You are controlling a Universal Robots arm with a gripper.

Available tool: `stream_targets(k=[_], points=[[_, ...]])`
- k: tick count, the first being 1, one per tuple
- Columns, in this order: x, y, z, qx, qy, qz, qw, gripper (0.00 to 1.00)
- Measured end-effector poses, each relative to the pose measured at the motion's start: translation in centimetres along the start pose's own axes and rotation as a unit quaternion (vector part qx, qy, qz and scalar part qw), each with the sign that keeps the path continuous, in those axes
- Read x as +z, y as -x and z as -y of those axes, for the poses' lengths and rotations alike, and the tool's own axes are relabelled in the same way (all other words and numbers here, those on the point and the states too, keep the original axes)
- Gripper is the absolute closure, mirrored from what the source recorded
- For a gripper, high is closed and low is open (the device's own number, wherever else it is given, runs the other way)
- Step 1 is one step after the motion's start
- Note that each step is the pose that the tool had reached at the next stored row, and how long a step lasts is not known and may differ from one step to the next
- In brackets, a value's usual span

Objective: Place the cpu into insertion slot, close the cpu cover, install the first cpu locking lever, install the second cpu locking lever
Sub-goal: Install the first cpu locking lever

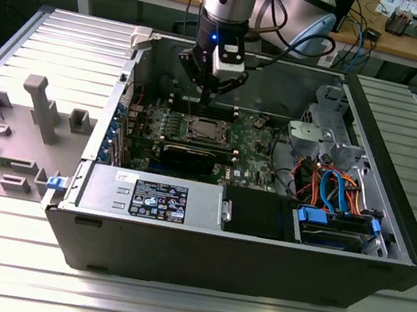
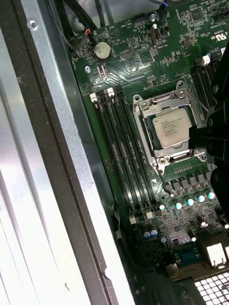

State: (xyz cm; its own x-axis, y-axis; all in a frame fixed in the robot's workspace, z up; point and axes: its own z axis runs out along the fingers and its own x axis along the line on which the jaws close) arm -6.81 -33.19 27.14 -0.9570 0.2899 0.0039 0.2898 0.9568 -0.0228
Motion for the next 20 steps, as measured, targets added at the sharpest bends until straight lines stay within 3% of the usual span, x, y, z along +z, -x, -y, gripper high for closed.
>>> stream_targets(k=[6, 10, 20], points=[[0.06, -0.29, 0.09, -0.034, 0.0002, 0.0006, 0.99944, 0.89], [0.21, -0.29, 0.09, -0.068, 0.0002, 0.0014, 0.99769, 0.89], [0.49, -2.24, 0.67, -0.077, 0.0035, 0.0022, 0.99705, 0.89]])
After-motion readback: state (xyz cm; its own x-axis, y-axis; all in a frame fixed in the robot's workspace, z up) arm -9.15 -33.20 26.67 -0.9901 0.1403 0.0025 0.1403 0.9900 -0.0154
